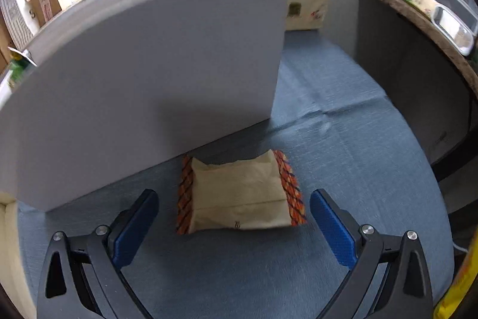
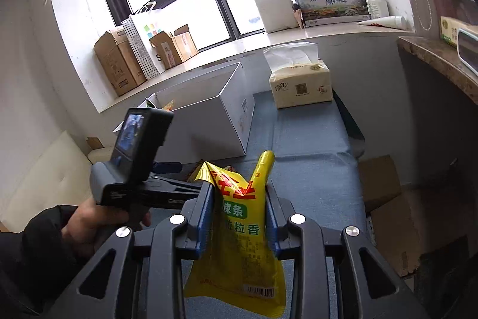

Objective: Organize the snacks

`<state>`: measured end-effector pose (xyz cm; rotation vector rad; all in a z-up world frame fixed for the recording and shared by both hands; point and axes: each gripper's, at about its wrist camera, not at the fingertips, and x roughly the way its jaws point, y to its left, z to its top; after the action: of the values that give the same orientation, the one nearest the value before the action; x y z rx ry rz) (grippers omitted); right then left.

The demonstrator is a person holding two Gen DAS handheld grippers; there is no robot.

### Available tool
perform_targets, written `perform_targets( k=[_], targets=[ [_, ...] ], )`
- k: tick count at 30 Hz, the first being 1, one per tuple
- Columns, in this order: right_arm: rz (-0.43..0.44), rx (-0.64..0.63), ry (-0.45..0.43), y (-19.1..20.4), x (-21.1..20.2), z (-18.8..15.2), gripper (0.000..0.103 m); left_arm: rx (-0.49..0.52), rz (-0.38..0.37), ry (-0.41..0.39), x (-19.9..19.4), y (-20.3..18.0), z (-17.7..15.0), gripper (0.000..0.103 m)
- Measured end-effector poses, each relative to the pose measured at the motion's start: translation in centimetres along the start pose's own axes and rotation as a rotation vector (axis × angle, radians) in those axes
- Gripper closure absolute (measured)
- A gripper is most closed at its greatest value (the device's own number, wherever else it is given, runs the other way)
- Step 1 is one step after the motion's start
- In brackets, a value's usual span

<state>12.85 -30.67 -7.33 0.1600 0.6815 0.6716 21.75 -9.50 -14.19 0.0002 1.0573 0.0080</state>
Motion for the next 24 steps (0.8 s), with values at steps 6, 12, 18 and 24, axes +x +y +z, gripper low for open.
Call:
perform_targets(
  k=[6, 12, 18, 24],
  targets=[
    [0.006, 0.016, 0.008, -0.2, 0.7, -0.6, 0.069, -0.065, -0.041, -0.031, -1.0, 1.6, -0.1, 0.033],
    [0.031, 0.006, 0.020, 1.0, 1.4, -0.8, 0.069, -0.068, -0.076, -0.060, -3.5, 3.3, -1.5, 0.039],
    [0.061, -0.024, 0.033, 2.9, 2.3, -0.7, 0.069, -0.099, -0.148, -0.161, -11.1, 6.1, -4.0, 0.039],
    [0.114, -0.050, 0.028, 5.4, 3.1, 1.1, 0.069, -0.146, -0.157, -0.303, -20.1, 9.8, -4.2, 0.039]
  ],
)
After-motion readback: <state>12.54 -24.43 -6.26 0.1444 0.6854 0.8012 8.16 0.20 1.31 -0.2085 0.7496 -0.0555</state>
